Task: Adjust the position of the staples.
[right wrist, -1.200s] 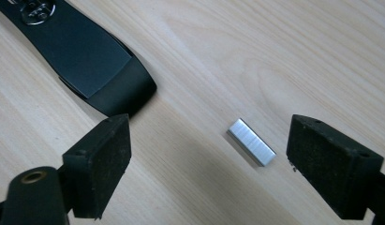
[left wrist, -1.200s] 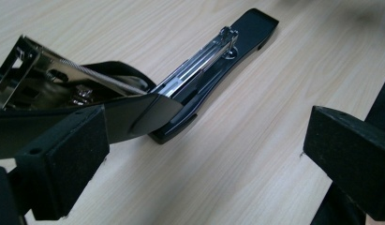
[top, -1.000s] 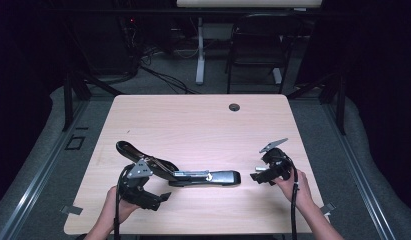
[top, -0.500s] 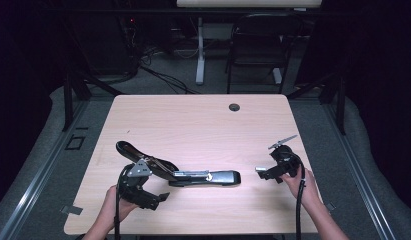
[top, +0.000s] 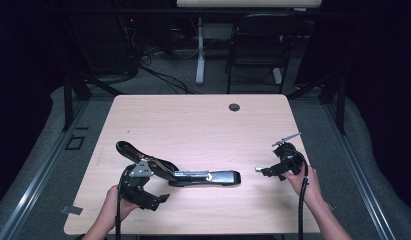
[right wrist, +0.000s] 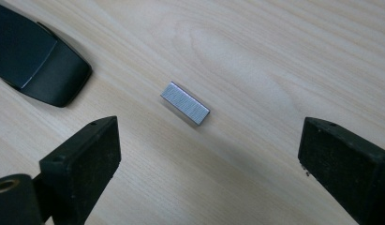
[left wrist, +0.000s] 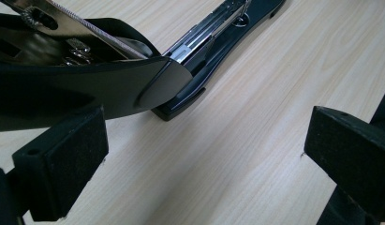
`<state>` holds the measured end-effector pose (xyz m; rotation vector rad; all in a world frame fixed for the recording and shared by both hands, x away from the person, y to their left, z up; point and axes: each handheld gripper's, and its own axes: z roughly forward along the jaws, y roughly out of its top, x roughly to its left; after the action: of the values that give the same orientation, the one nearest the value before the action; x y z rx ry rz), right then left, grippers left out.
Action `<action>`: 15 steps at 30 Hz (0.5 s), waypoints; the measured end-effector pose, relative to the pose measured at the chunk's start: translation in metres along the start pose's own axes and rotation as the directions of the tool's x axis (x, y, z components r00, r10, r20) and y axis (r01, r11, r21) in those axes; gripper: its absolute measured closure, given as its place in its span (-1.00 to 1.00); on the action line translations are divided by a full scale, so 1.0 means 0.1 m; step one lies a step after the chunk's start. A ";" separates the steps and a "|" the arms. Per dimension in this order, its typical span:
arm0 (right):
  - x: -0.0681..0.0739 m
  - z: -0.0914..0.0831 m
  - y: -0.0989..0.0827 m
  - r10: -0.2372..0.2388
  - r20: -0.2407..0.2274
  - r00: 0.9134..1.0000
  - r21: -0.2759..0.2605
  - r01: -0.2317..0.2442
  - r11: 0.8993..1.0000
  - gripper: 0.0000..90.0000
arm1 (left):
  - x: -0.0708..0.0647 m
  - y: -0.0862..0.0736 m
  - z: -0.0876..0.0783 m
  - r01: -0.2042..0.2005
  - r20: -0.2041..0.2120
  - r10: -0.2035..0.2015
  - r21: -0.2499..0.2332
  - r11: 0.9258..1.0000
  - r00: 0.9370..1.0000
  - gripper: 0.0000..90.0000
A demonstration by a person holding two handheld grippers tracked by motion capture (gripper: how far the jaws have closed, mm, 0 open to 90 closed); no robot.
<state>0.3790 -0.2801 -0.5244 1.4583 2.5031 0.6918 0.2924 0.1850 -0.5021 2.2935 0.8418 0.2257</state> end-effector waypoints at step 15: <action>0.03 0.03 0.16 -0.034 -0.012 0.999 -0.002 0.034 0.999 -0.64 | -0.06 -0.01 -0.01 -0.007 0.031 0.008 -0.005 1.000 0.999 -1.00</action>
<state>0.3908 -0.2702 -0.5192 1.4111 2.5294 0.6984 0.2870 0.1819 -0.5018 2.2898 0.8160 0.1948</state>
